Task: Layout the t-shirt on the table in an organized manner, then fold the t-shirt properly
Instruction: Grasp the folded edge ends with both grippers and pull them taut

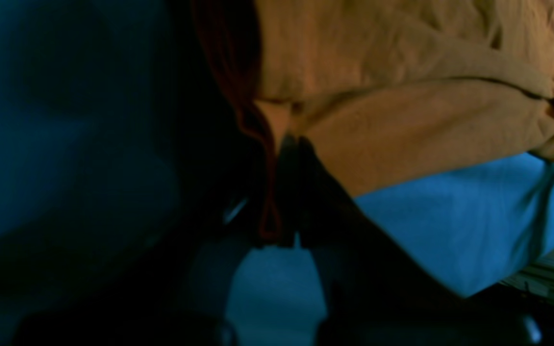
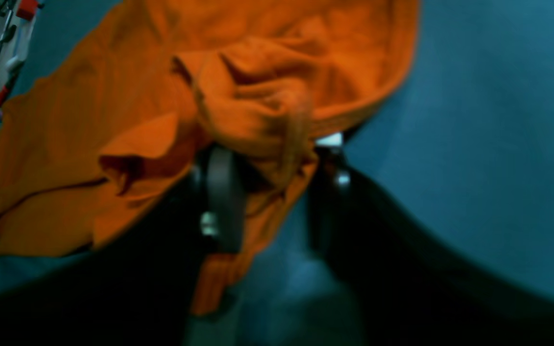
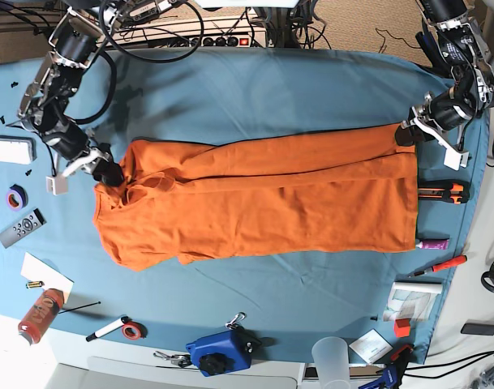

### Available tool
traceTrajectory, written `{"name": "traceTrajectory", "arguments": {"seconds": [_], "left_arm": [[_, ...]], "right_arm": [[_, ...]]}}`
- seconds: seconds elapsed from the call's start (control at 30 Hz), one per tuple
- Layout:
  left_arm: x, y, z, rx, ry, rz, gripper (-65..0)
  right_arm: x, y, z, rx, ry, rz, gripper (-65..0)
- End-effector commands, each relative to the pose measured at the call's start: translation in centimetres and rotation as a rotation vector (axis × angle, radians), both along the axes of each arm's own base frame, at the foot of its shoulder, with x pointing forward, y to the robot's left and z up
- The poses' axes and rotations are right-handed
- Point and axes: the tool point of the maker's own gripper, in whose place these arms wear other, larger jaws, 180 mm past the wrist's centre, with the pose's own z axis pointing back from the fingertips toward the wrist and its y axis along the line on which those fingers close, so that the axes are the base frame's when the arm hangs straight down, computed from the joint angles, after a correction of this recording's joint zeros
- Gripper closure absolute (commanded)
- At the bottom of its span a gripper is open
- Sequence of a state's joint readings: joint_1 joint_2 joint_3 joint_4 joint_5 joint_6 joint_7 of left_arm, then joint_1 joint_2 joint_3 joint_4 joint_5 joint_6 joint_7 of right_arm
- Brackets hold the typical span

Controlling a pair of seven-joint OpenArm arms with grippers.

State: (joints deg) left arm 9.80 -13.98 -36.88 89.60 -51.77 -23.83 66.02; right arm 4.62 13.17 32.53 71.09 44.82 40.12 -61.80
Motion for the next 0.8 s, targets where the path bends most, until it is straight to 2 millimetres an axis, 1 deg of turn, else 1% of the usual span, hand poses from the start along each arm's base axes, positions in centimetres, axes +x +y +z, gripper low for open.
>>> {"name": "traceTrajectory", "arguments": {"seconds": [0.0, 0.07, 0.1, 0.2, 0.27, 0.37, 0.43, 0.5, 0.6, 0.67, 0.77], "left_arm": [[0.7, 0.5, 1.0, 0.008, -0.039, 0.004, 0.0], [0.6, 0.5, 1.0, 0.008, -0.038, 0.003, 0.0], [0.6, 0.5, 1.0, 0.008, -0.038, 0.003, 0.0], [0.6, 0.5, 0.9, 0.008, -0.034, 0.001, 0.0], [0.5, 0.4, 0.9, 0.007, -0.028, -0.003, 0.0], [0.4, 0.4, 0.8, 0.007, -0.024, -0.006, 0.0], [0.5, 0.2, 1.0, -0.009, -0.031, -0.007, 0.0], [0.4, -0.2, 1.3, -0.032, -0.032, -0.017, 0.0], [0.3, -0.4, 1.6, -0.025, -0.029, -0.036, 0.0], [0.2, -0.3, 1.9, -0.009, -0.038, -0.050, 0.0], [-0.5, 0.6, 2.2, 0.034, -0.029, -0.069, 0.0]], "right_arm": [[0.0, -0.1, 0.0, -0.030, 0.022, 0.021, -13.9], [-0.2, 0.1, -0.2, -0.033, 0.048, 0.041, -1.0], [-0.3, 0.0, -0.3, -0.035, 0.055, 0.043, 0.0], [-0.2, -1.2, 0.8, -0.047, 0.025, 0.008, 0.0], [-0.2, -2.5, 2.2, -0.067, -0.008, -0.028, 0.0], [-0.9, -4.5, 4.1, -0.095, -0.034, -0.072, 0.0], [-1.5, -4.9, 5.3, -0.067, -0.048, -0.075, 0.0], [-2.0, -5.1, 5.9, -0.031, -0.056, -0.067, 0.0], [-3.0, -5.6, 6.1, -0.008, -0.060, -0.071, 0.0], [-4.2, -6.3, 5.6, -0.014, -0.037, -0.083, 0.0], [-6.1, -6.8, 4.9, -0.006, -0.010, -0.098, 0.0]]}}
